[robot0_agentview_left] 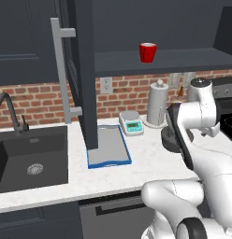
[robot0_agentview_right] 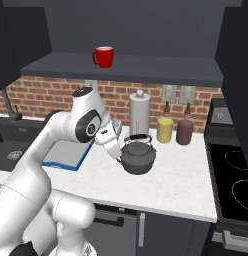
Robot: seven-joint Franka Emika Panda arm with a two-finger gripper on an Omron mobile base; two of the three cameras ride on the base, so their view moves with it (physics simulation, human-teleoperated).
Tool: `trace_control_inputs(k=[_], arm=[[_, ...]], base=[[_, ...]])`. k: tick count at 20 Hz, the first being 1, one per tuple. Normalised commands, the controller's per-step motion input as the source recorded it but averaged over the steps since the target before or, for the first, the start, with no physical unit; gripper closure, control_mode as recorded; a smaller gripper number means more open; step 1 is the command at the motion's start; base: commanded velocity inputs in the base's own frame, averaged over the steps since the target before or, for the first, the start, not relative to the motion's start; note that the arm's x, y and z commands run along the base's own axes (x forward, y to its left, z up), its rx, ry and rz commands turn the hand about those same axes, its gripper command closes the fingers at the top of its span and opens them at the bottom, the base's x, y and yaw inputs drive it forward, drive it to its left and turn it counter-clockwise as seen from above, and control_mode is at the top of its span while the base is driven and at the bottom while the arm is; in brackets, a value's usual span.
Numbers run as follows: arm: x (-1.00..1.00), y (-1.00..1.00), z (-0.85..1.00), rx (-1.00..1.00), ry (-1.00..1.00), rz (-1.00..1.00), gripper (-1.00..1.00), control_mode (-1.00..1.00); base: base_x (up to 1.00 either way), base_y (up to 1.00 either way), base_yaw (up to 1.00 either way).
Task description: Pick the kettle from the counter and place it on the tray. Then pick the mug from the cabinet and place it on the tray. Then close the cabinet doors.
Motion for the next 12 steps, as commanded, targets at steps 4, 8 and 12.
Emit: trace_control_inputs(k=[4,8,12], arm=[[0.69,-0.12,0.00,0.09,0.03,-0.06,-1.00,-1.00],[0.66,0.00,-0.08,0.01,0.06,0.00,-1.00,-1.00],[0.58,0.00,-0.18,0.00,0.05,0.00,-1.00,-1.00]], base=[[0.00,0.00,0.00],[0.00,0.00,0.00],[0.00,0.00,0.00]])
